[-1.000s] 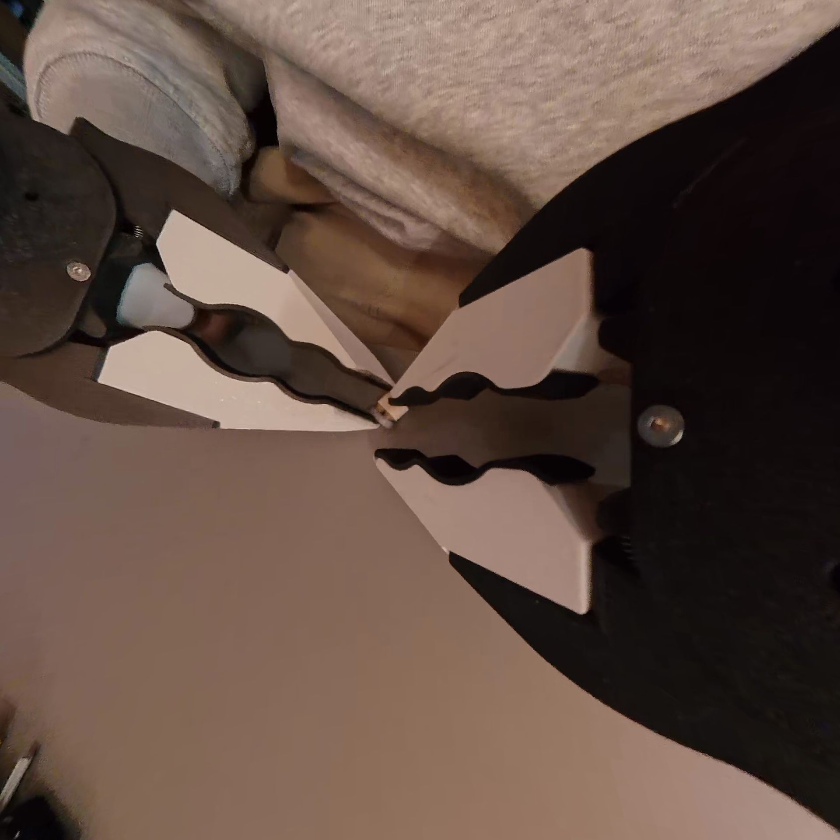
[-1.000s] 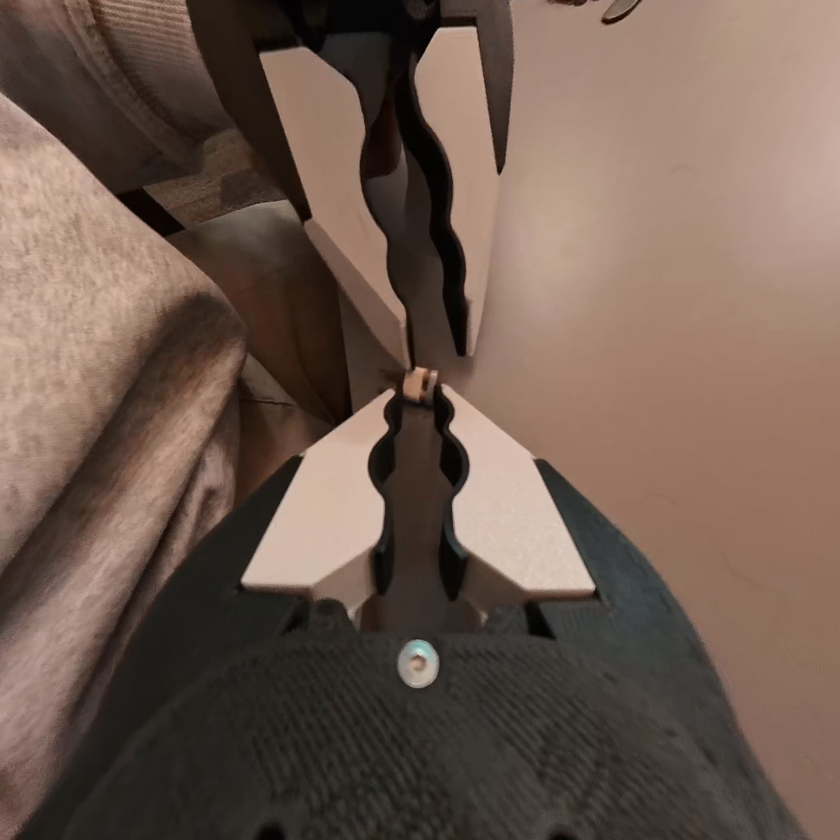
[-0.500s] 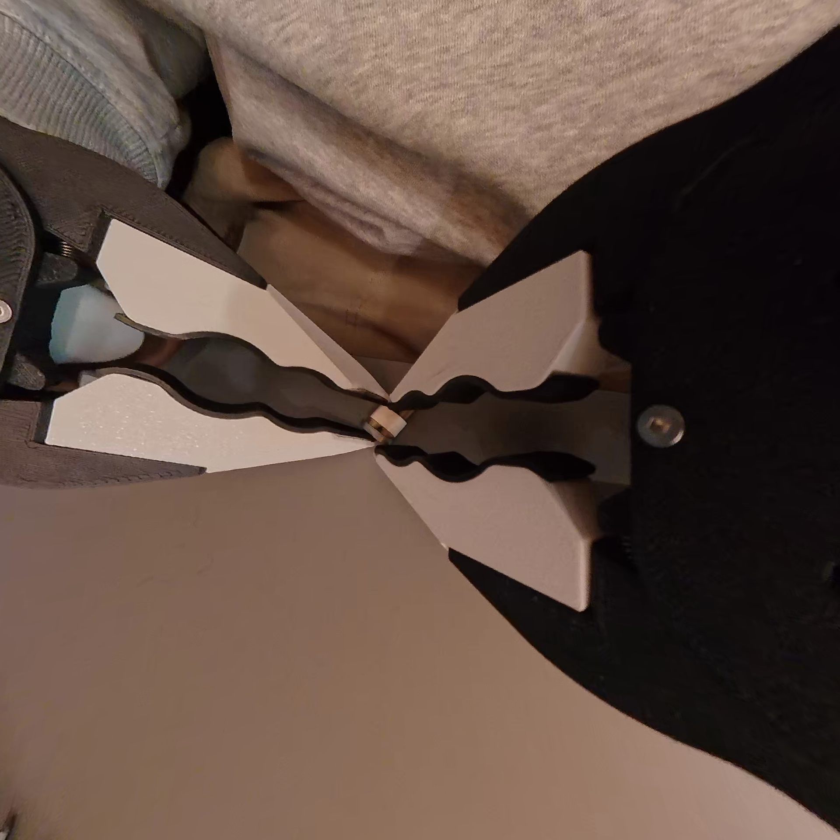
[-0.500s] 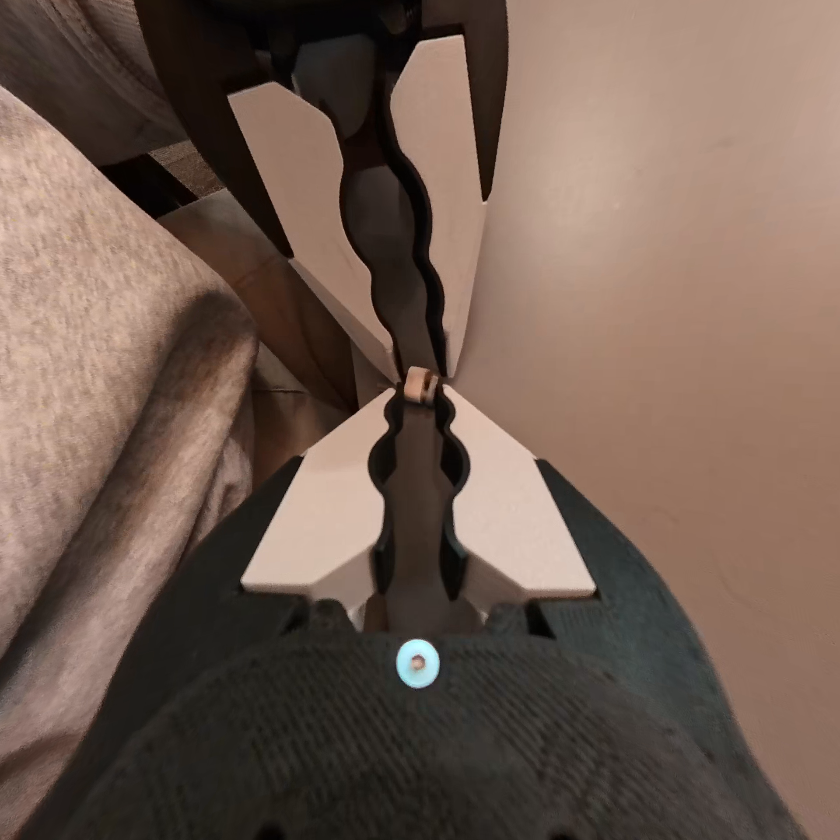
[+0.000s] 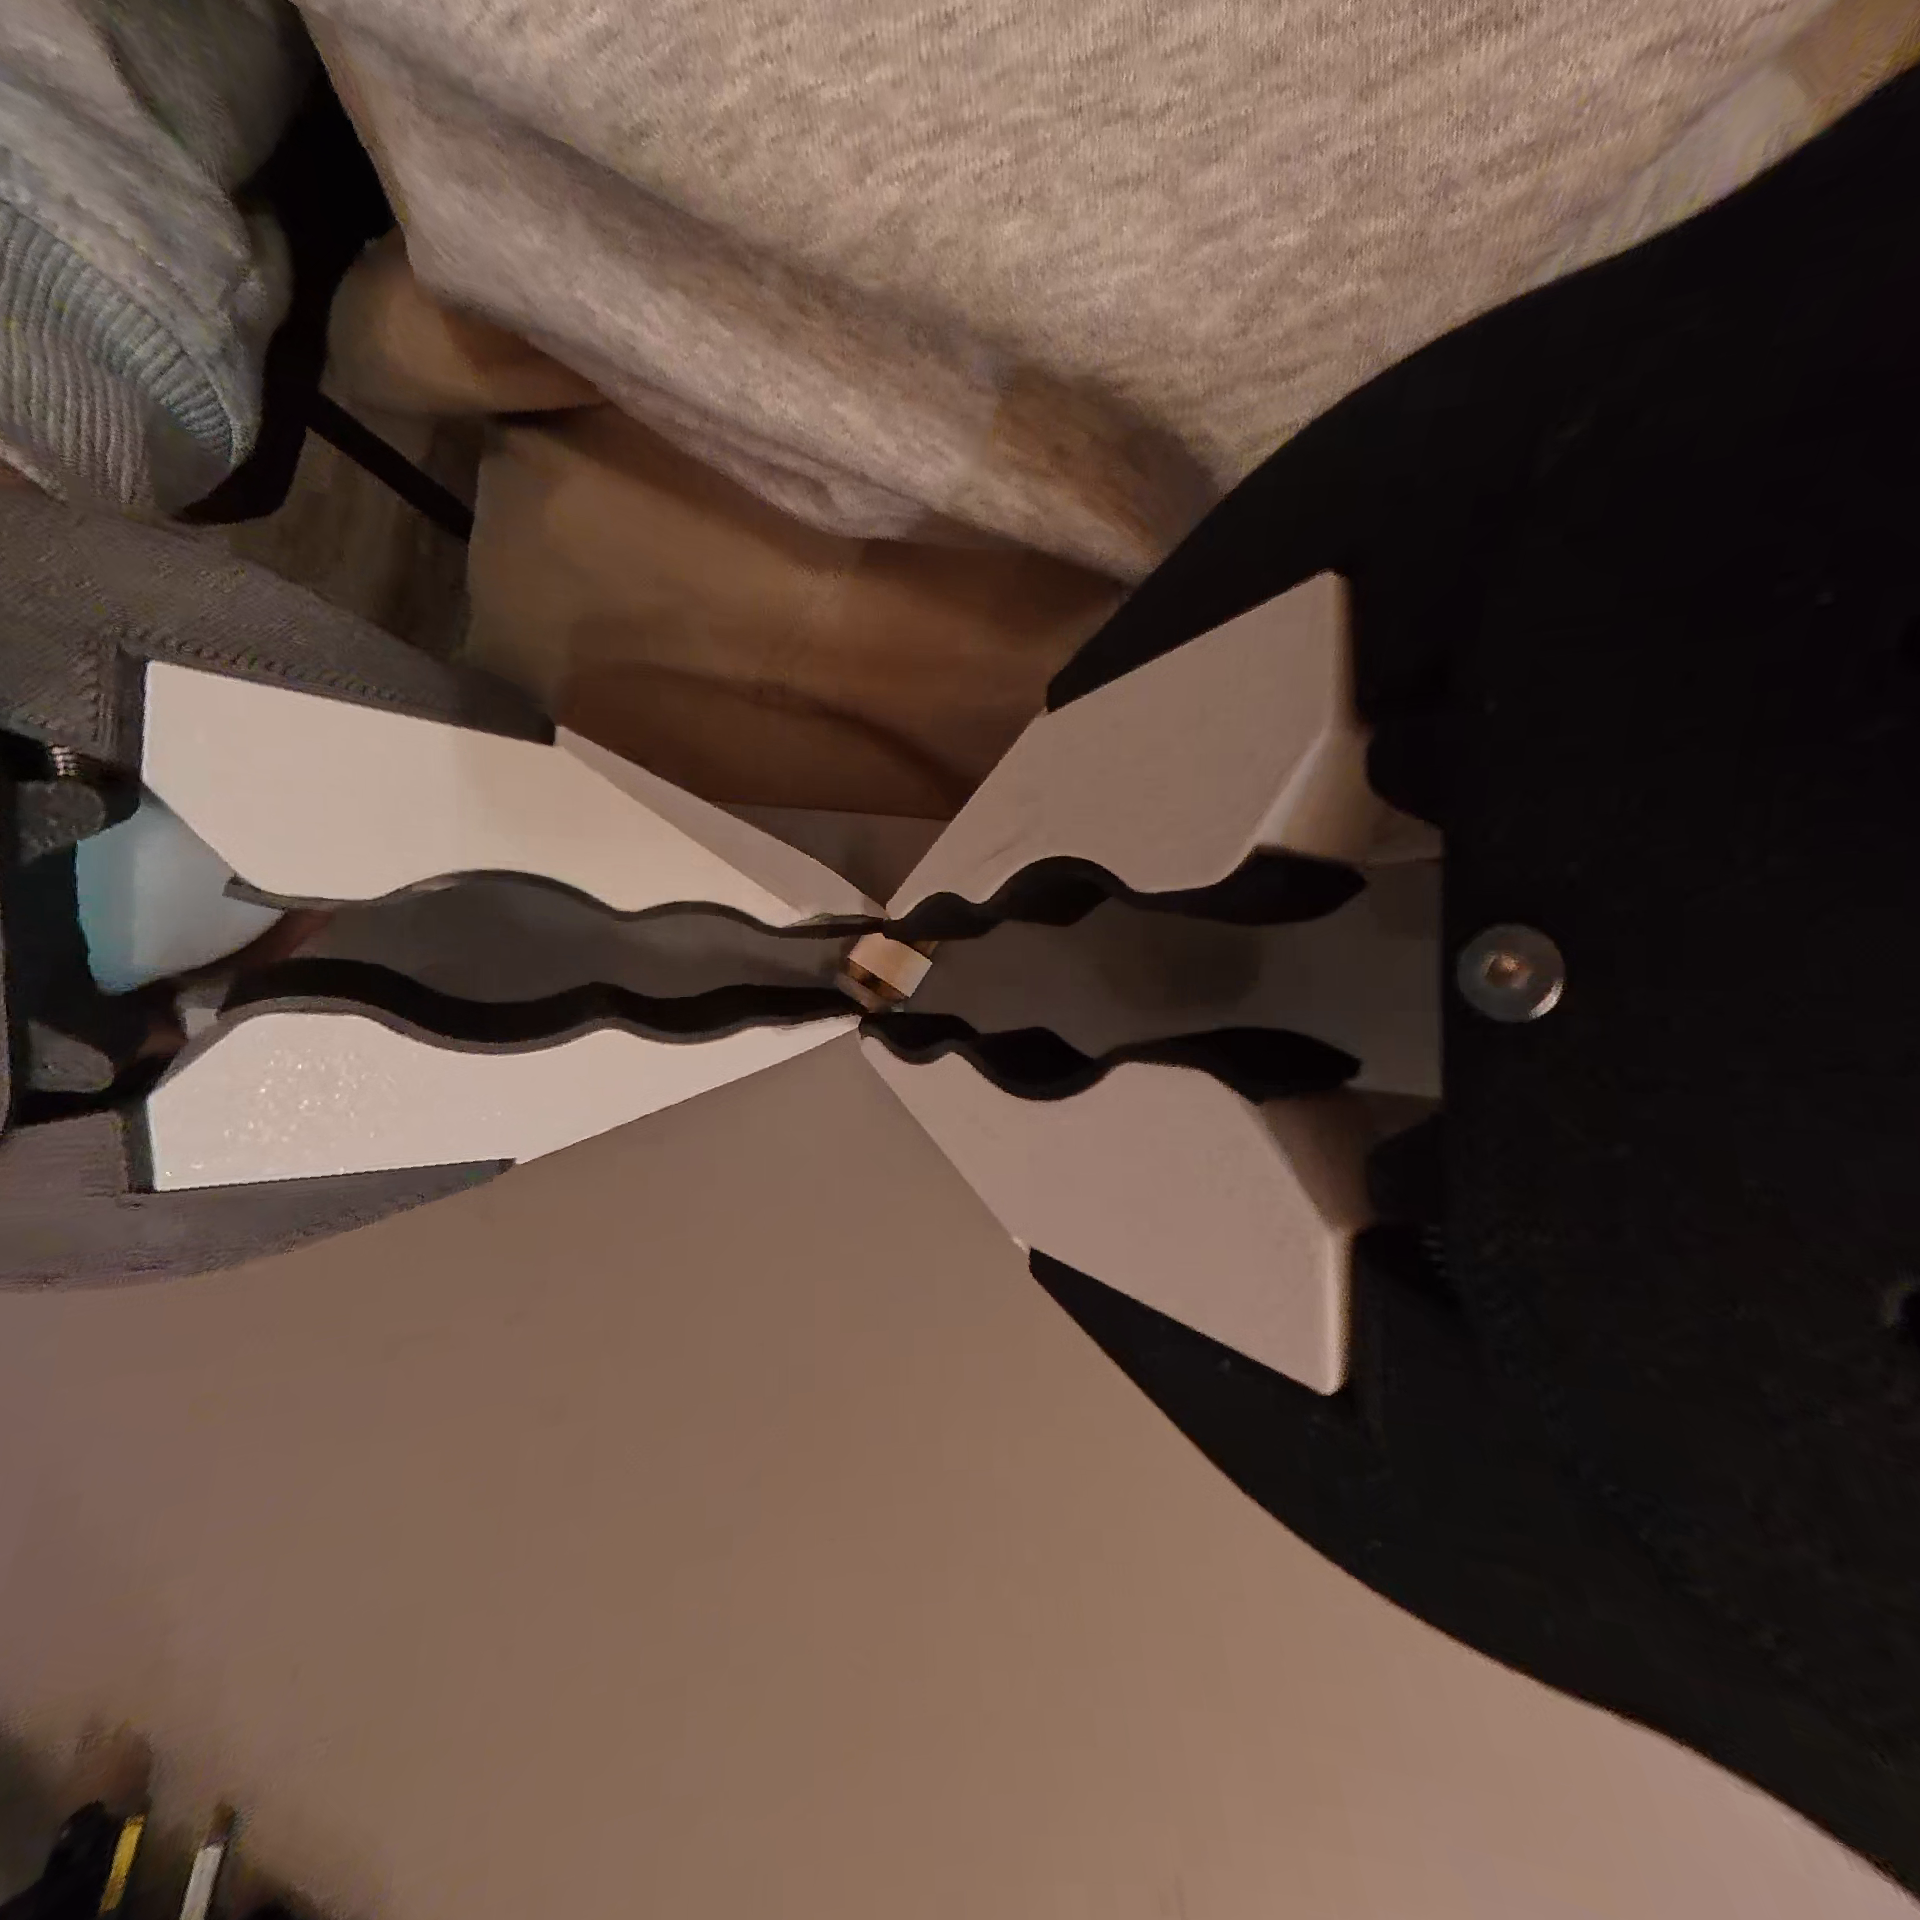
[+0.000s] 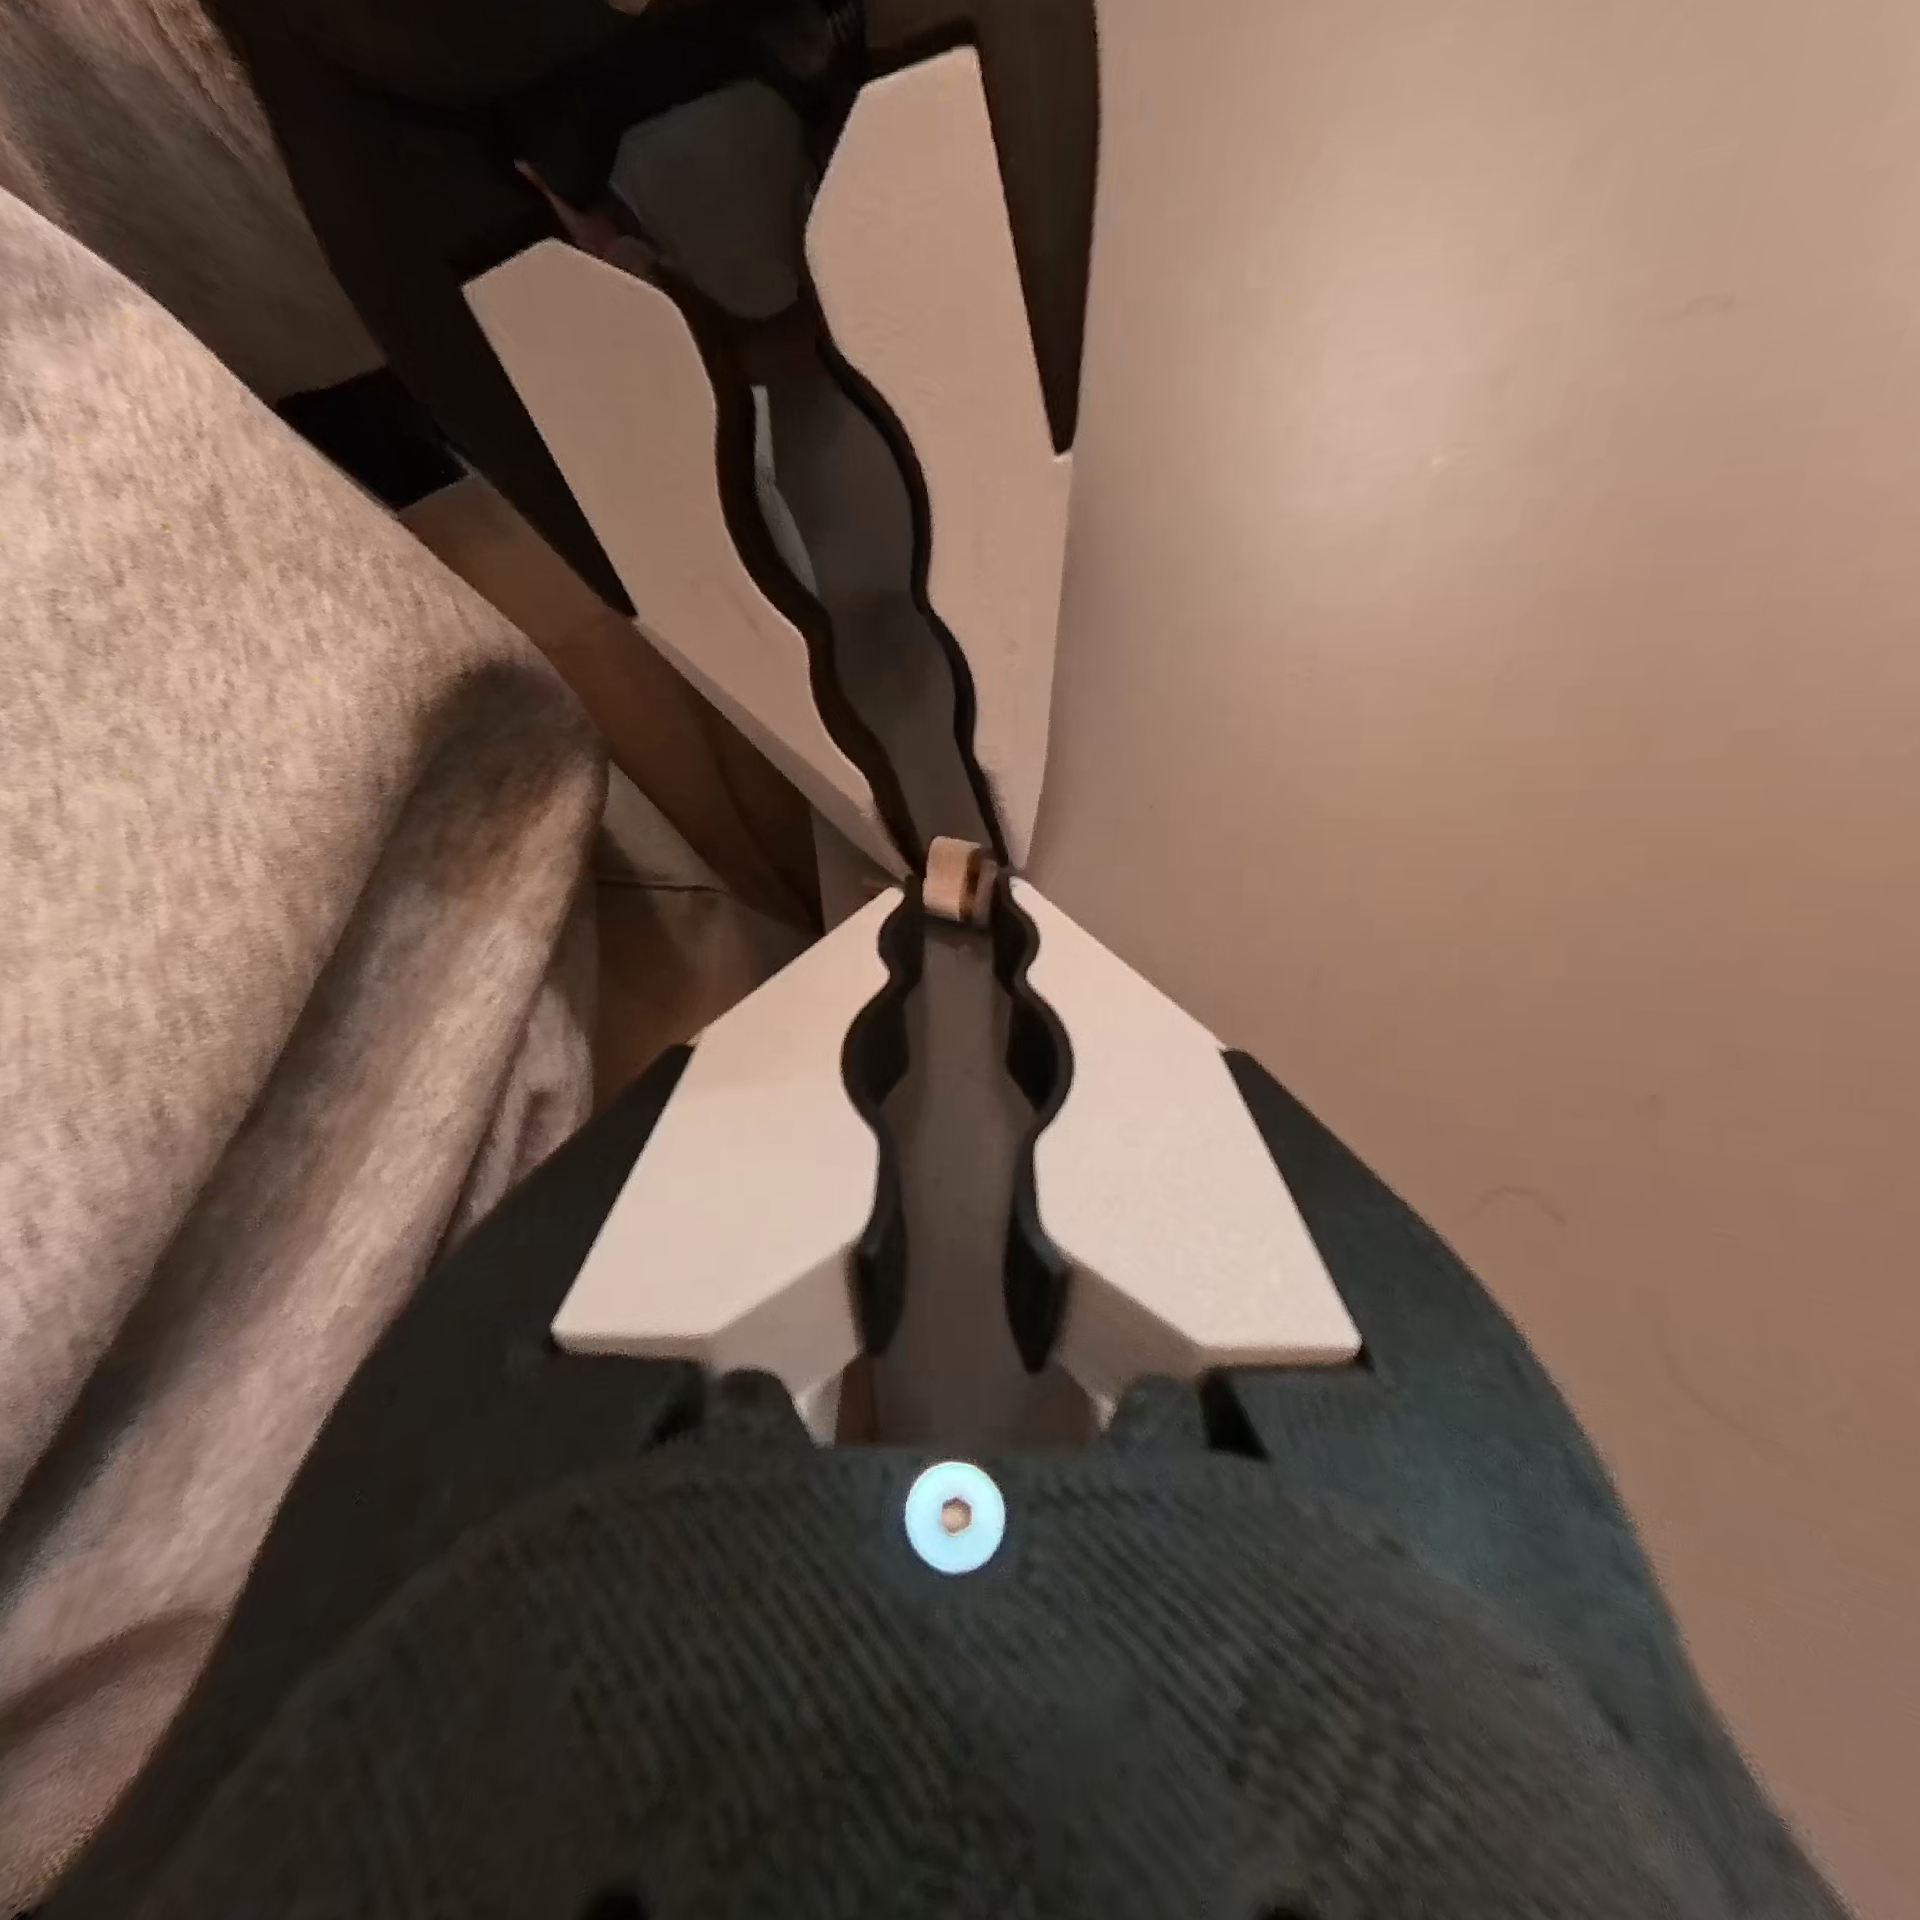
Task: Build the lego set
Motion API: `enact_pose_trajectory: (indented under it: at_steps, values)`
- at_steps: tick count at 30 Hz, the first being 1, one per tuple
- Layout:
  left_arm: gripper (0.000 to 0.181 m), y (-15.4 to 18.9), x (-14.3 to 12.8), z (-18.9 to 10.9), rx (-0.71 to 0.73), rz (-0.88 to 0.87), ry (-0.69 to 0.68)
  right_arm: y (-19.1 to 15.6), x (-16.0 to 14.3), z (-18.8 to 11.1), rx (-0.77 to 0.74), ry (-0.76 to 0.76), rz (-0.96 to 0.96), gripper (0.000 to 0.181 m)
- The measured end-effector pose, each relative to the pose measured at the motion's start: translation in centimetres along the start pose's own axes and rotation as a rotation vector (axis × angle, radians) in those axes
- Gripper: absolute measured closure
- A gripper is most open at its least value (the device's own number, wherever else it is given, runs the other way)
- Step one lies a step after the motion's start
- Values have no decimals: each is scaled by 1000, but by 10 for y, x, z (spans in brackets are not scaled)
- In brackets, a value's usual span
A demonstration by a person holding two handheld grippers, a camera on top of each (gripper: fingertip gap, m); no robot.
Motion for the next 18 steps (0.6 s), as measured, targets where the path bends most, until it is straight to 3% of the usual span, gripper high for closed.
enact_pose_trajectory:
  at_steps: [7, 13, 18]
  values:
    - [169, -4, 0, -1, 5, -25, 2, 4, 1, 0, -11, 80, 57, 169]
    - [168, -9, -1, -3, 29, -65, 7, 11, 1, -2, -205, 128, 3, 159]
    - [167, -10, -2, -2, 30, -88, 2, 11, -1, -4, -356, 106, -67, 162]
Point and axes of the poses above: each gripper's, where its closed fingertips meet, z out along the fingers, x out of its top, y = z × x across the jaws, the point moved 1 cm from there along -z, back along the fingers, and after that the axes turned 11 degrees about -z, right-handed, at the moved point
